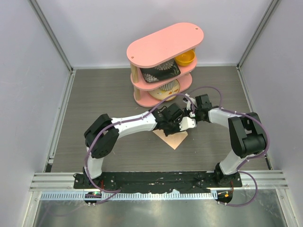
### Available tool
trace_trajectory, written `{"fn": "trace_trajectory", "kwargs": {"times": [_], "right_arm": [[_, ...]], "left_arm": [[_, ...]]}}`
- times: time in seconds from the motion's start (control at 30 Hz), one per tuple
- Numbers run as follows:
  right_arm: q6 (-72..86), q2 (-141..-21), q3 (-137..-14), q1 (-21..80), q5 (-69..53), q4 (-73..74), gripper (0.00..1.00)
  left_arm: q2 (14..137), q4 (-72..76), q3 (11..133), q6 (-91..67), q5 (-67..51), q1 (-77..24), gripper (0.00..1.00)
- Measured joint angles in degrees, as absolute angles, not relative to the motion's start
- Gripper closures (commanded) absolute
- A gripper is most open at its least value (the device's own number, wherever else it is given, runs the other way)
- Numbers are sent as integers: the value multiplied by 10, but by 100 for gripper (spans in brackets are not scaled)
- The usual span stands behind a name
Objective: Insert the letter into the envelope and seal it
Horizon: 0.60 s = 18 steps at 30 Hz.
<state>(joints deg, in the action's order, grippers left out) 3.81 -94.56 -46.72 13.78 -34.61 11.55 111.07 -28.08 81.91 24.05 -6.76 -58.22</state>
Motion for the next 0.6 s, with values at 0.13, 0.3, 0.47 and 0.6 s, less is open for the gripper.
{"fn": "trace_trajectory", "kwargs": {"times": [0.13, 0.3, 0.47, 0.6], "right_arm": [[39, -947, -467, 138, -346, 116, 99], [41, -947, -467, 139, -347, 115, 99], [41, -947, -467, 143, -347, 115, 99], [41, -947, -467, 143, -347, 115, 99]], "left_arm": [[1117, -279, 827, 236, -74, -583, 100], [1114, -284, 827, 224, -80, -583, 100], [1093, -303, 827, 211, -81, -584, 100], [1069, -311, 823, 208, -80, -584, 100]]}}
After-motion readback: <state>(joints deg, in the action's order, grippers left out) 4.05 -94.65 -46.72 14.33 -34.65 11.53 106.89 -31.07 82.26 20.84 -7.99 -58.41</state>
